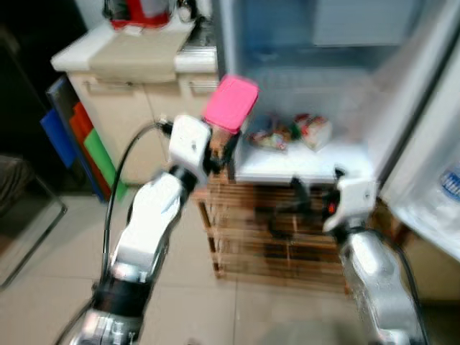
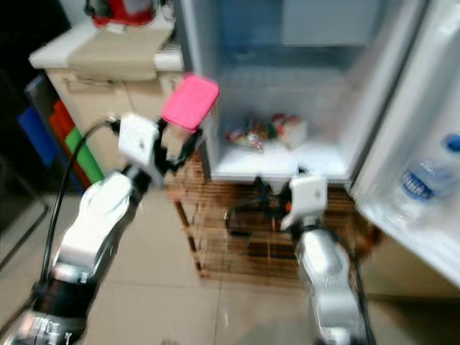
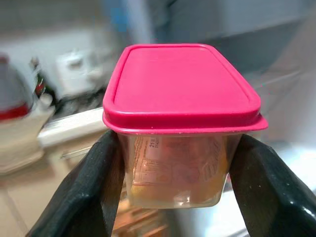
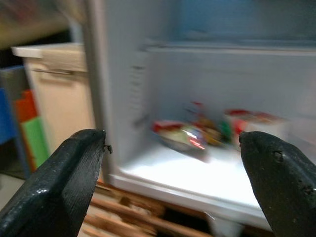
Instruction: Restocking fridge
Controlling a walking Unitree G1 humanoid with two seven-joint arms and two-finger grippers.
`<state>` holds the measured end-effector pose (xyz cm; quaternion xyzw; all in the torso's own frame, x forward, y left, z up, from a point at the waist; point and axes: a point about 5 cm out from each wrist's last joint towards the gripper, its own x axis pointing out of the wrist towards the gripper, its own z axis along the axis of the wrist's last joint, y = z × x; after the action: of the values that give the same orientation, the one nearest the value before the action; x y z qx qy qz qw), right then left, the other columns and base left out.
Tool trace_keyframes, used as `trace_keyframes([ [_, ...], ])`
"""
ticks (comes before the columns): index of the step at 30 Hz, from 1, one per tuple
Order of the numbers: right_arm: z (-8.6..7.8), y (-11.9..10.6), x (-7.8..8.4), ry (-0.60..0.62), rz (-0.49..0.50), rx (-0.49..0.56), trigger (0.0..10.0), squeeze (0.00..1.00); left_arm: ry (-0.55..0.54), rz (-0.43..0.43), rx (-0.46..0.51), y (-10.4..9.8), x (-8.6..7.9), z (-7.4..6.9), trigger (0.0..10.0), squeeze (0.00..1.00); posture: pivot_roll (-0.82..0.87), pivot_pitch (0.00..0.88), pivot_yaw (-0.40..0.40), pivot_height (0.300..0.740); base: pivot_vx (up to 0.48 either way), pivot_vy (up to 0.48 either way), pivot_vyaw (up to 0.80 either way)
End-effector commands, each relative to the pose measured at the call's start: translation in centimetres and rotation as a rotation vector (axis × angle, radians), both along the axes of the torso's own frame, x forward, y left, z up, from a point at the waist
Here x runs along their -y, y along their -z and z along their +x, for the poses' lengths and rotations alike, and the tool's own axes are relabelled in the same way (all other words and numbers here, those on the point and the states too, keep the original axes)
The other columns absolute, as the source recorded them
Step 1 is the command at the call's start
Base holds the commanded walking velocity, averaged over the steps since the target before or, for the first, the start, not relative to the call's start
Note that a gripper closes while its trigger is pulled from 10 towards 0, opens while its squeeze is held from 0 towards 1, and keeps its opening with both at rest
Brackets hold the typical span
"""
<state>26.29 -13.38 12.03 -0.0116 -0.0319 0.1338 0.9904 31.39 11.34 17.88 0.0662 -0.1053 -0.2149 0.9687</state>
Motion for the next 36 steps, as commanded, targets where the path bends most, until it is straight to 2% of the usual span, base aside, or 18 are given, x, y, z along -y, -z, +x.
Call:
trace_keyframes([
  [1, 0.0, 0.1, 1.0, 0.031, -0.02, 0.001, 10.0, 0.0, 0.049, -0.005, 0.032, -0.9, 1.1, 0.2, 10.0, 0.0, -0.09, 0.0, 0.069, 0.74, 0.48, 0.0, 0.0],
  [3, 0.0, 0.0, 1.0, 0.03, -0.019, 0.002, 10.0, 0.0, 0.062, 0.001, 0.032, -1.0, 1.2, 0.2, 10.0, 0.0, -0.09, 0.0, 0.07, 0.74, 0.48, 0.0, 0.0],
  [7, -0.1, 0.2, 0.8, 0.023, -0.016, -0.002, 10.0, 0.0, 0.137, 0.039, 0.027, -1.1, 2.4, 0.4, 10.0, 0.0, -0.09, 0.0, 0.068, 0.74, 0.24, 0.0, 0.0],
  [10, -0.2, 0.2, 0.7, 0.019, -0.019, 0.0, 10.0, 0.0, 0.187, 0.007, 0.043, -1.9, 3.3, 0.4, 10.0, 0.0, -0.09, 0.0, 0.075, 0.74, 0.0, 0.0, 0.0],
  [14, -0.2, 0.2, 0.9, 0.029, -0.019, 0.002, 10.0, 0.0, 0.207, -0.029, 0.041, -2.0, 3.7, 0.2, 10.0, 0.0, -0.1, 0.0, 0.08, 0.74, 0.0, 0.0, 0.0],
  [21, -0.4, 0.4, 0.8, 0.026, -0.02, -0.003, 10.0, 0.0, 0.171, -0.081, 0.0, -1.7, 3.7, 0.7, 10.0, 0.0, -0.1, 0.0, 0.081, 0.74, 0.321, -0.352, 0.0],
  [27, -0.4, 0.4, 0.8, 0.027, -0.025, -0.002, 10.0, 0.0, 0.037, -0.17, -0.043, -2.0, 2.7, 2.1, 10.0, 0.0, -0.1, 0.0, 0.086, 0.74, 0.169, -0.1, 0.0],
  [33, -0.5, 0.5, 0.6, 0.027, -0.028, -0.002, 10.0, 0.0, 0.029, -0.179, -0.059, -2.1, 2.6, 2.6, 10.0, 0.0, -0.11, 0.0, 0.094, 0.74, 0.0, 0.0, 0.0],
  [36, -0.6, 0.4, 0.4, 0.019, -0.025, -0.002, 10.0, 0.0, 0.014, -0.154, -0.038, -2.6, 2.6, 3.7, 10.0, 0.0, -0.11, 0.0, 0.093, 0.74, 0.0, 0.0, 0.0],
])
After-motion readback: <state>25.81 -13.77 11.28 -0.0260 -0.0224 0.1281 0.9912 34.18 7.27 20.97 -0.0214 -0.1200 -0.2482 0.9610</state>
